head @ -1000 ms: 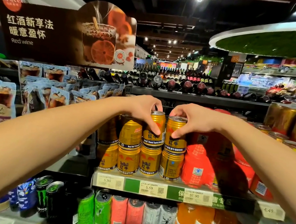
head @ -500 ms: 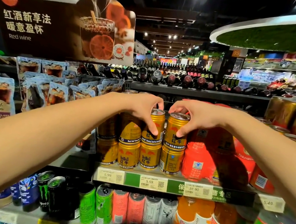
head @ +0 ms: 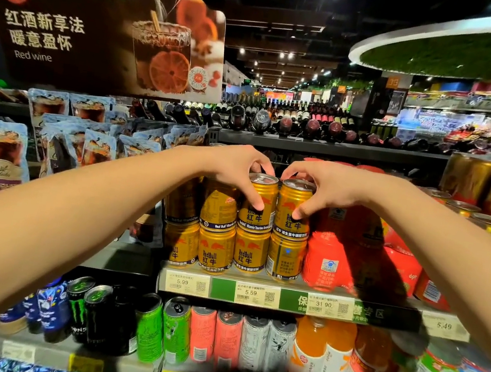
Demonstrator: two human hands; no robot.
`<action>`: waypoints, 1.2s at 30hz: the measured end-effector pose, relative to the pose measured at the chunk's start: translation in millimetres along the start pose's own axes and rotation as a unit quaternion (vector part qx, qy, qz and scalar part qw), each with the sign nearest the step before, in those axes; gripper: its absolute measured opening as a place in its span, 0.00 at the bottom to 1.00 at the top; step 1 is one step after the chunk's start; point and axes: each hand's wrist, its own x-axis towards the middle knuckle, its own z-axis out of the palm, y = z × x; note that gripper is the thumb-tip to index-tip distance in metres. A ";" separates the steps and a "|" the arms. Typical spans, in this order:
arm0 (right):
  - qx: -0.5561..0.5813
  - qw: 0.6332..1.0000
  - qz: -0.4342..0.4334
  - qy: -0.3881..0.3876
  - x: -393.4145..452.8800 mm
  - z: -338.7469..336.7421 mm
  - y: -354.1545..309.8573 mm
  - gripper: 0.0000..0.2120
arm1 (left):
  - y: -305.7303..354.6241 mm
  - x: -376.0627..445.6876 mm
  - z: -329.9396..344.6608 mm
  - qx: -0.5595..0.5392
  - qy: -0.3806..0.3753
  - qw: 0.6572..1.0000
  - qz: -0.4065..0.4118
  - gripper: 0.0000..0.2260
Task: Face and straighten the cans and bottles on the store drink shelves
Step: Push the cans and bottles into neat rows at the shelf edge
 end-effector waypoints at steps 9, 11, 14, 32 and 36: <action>-0.012 0.999 0.036 0.020 -8.2 7.9 -5.1 0.45 | 4.1 -9.5 3.5 0.016 0.006 1.000 -0.002 0.38; -0.022 0.998 0.041 0.046 -14.5 10.9 -10.8 0.49 | 4.5 -15.2 5.8 0.023 0.027 0.999 0.007 0.41; -0.035 0.992 0.015 0.117 -26.4 15.6 -19.1 0.48 | 8.0 -28.3 10.6 0.027 0.077 0.996 0.035 0.41; 0.058 0.913 -0.190 0.356 -69.5 115.5 -32.0 0.29 | 39.8 -153.9 108.6 -0.105 0.378 0.919 0.038 0.21; 0.121 0.907 -0.193 0.354 -82.7 176.2 -49.4 0.23 | 34.5 -195.6 160.0 -0.154 0.435 0.887 -0.023 0.14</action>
